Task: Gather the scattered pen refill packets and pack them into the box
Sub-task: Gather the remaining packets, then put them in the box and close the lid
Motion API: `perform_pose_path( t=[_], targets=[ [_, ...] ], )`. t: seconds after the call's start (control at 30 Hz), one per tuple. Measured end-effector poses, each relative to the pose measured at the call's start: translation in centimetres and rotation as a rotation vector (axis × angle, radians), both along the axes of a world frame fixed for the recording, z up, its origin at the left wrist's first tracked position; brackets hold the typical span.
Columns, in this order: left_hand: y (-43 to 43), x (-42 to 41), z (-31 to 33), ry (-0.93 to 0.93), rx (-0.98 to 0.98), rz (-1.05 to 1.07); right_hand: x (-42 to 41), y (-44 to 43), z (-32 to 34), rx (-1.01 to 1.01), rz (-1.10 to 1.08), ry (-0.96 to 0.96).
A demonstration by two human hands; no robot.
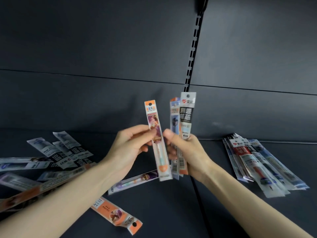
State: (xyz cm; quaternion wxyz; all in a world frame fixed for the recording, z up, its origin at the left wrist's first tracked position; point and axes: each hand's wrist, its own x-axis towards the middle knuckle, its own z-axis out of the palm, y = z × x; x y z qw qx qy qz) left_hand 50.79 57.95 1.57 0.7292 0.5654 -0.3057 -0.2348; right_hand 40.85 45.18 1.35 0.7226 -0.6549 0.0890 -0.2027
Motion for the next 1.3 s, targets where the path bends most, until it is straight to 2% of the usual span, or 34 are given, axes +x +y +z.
perform_pose_path(
  t=[0.1,0.2,0.27,0.33,0.43,0.5,0.57,0.7,0.83,0.9,1.0,1.07,1.13,1.3],
  targets=[
    [0.1,-0.1,0.0,-0.094,0.026,-0.011,0.0,0.5,-0.2,-0.091,0.108,0.014],
    [0.4,0.7,0.4,-0.213,0.104,0.045,-0.1,0.4,-0.2,-0.131,0.046,0.03],
    [0.9,1.9,0.7,-0.449,0.306,0.058,-0.2,0.0,0.0,-0.067,0.006,0.024],
    [1.5,3.0,0.8,-0.668,0.585,-0.091,-0.4,-0.4,0.1,0.061,0.002,0.005],
    [2.1,2.7,0.4,-0.879,0.964,-0.268,-0.6,-0.8,0.0,0.197,0.002,0.031],
    [1.9,2.1,0.0,-0.953,1.037,-0.27,-0.6,-1.0,-0.2,0.206,0.012,0.048],
    [1.7,1.7,-0.1,-0.987,1.025,-0.264,-0.6,-1.1,-0.2,0.155,0.006,0.071],
    [1.5,1.3,-0.1,-0.863,0.957,-0.311,-0.8,-1.1,-0.3,0.108,-0.022,0.075],
    [1.6,2.2,-0.1,-0.748,0.817,-0.222,-0.8,-0.7,-0.1,0.054,-0.081,0.03],
    [1.6,2.6,0.2,-0.62,0.678,-0.12,-0.8,-0.8,0.2,0.027,-0.153,-0.04],
    [1.4,2.2,0.7,-0.382,0.389,0.151,-0.8,-1.0,0.3,0.039,-0.265,-0.132],
    [1.2,1.2,0.8,-0.194,0.229,0.143,-0.7,-0.7,0.0,0.048,-0.264,-0.127],
    [0.8,-0.3,0.4,-0.132,0.198,0.055,-0.4,0.0,-0.5,0.03,-0.212,-0.078],
    [0.3,-1.0,0.2,-0.223,0.31,-0.061,0.1,0.7,-0.2,0.095,-0.146,-0.061]
  ],
)
